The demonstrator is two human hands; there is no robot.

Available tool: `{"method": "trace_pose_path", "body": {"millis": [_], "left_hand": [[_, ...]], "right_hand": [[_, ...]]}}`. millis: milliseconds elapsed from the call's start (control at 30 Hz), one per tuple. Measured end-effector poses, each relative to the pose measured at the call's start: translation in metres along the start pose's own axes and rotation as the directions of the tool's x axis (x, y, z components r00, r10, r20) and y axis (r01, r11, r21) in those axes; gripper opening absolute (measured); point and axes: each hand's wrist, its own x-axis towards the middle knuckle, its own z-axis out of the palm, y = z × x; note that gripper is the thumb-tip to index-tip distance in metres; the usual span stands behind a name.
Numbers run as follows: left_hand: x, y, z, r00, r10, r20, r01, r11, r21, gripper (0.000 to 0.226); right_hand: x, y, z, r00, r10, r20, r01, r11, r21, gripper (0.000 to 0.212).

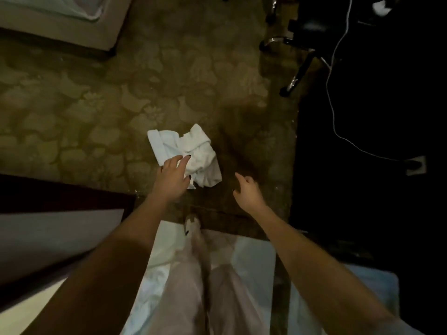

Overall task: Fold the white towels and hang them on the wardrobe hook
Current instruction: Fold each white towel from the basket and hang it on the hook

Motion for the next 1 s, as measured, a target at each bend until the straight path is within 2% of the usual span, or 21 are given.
{"method": "trace_pose_path", "body": {"millis": [200, 300, 400, 600, 700, 800, 900, 1000], "left_hand": [[0.168, -0.066, 0.066, 1.0, -0.008, 0.003, 0.008, 0.997, 0.075, 0.06], [0.242, -0.103, 0.123, 0.997, -0.073, -0.04, 0.073, 0.997, -0.011, 0.058], [0.307, -0.144, 0.187, 0.971, -0.206, -0.122, 0.186, 0.97, -0.157, 0.055], [0.42, -0.249, 0.278, 0.956, -0.151, -0.252, 0.149, 0.989, -0.026, 0.051], [0.456, -0.295, 0.302, 0.959, -0.123, -0.254, 0.131, 0.991, 0.015, 0.052], [0.478, -0.318, 0.318, 0.968, -0.155, -0.195, 0.153, 0.988, -0.028, 0.051], [0.491, -0.32, 0.324, 0.971, -0.084, -0.224, 0.079, 0.996, -0.03, 0.034], [0.485, -0.312, 0.307, 0.951, -0.102, -0.292, 0.046, 0.981, -0.19, 0.017]], "right_hand": [[0.213, -0.003, 0.02, 1.0, -0.018, -0.021, 0.019, 1.0, 0.017, 0.055], [0.314, 0.003, 0.052, 0.997, -0.075, -0.024, 0.075, 0.997, 0.011, 0.053], [0.412, 0.009, 0.094, 0.983, -0.182, -0.016, 0.182, 0.983, 0.018, 0.052], [0.582, -0.005, 0.172, 0.892, -0.451, -0.024, 0.451, 0.892, 0.036, 0.053], [0.636, -0.013, 0.195, 0.861, -0.507, 0.038, 0.506, 0.862, 0.026, 0.06], [0.664, -0.012, 0.211, 0.865, -0.496, 0.071, 0.492, 0.868, 0.066, 0.059], [0.673, -0.007, 0.214, 0.866, -0.496, 0.059, 0.498, 0.866, -0.041, 0.046], [0.66, 0.004, 0.198, 0.876, -0.483, 0.001, 0.478, 0.867, -0.138, 0.028]]}}
